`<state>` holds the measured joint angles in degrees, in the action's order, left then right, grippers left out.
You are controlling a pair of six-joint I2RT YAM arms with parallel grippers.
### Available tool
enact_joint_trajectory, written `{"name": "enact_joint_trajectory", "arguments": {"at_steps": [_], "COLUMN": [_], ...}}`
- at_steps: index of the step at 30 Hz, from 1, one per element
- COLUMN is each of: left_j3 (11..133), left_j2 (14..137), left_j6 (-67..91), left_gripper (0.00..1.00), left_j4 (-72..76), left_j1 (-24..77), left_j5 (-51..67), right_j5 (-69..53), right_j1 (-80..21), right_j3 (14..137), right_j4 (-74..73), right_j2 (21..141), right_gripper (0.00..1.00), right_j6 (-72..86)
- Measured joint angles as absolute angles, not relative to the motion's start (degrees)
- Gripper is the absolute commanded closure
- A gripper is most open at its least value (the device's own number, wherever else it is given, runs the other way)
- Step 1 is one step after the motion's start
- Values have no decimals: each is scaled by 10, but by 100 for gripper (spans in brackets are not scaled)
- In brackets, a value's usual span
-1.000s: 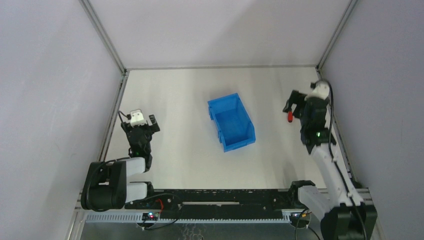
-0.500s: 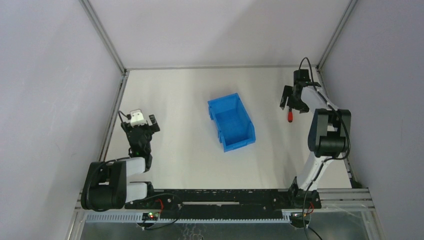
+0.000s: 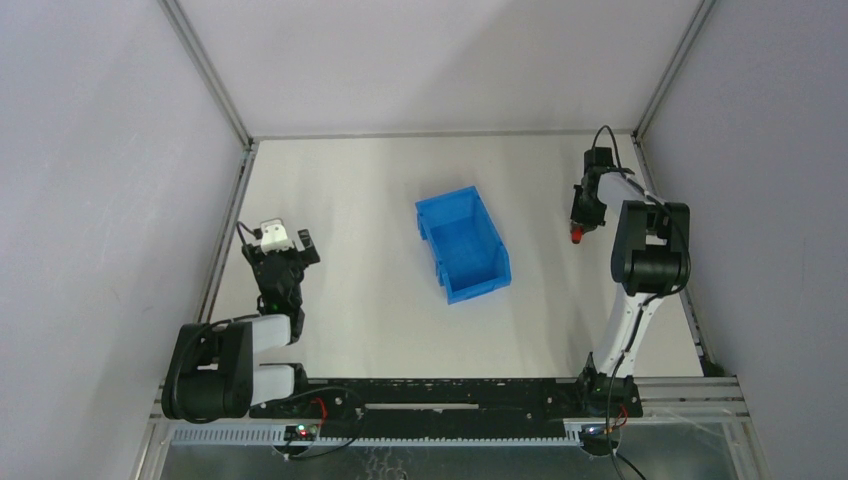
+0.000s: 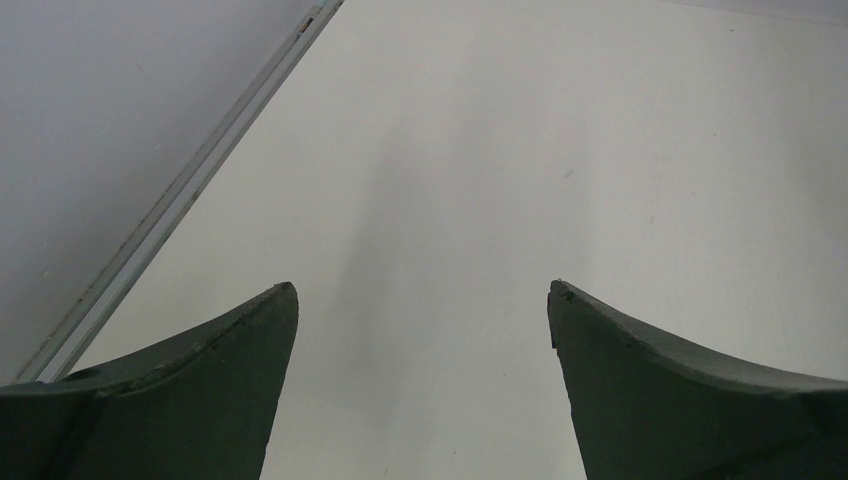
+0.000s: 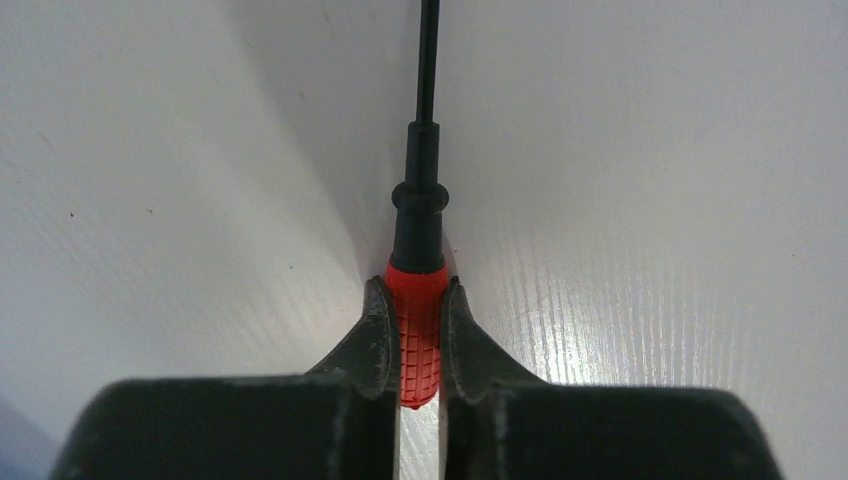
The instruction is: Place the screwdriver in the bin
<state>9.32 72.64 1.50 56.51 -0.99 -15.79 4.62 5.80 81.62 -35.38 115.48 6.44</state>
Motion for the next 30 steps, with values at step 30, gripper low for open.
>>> {"name": "enact_joint_trajectory", "arguments": {"at_steps": [30], "left_j3": [93], "left_j2": [726], "left_j6": [15], "left_gripper": [0], "left_j4": [565], "left_j1": [-10], "left_j5": [-158], "right_j5": [-7], "right_j1": [9], "right_j3": [874], "right_j4": [-538], "right_j2": [872], "right_gripper": [100], "right_j6": [72]}}
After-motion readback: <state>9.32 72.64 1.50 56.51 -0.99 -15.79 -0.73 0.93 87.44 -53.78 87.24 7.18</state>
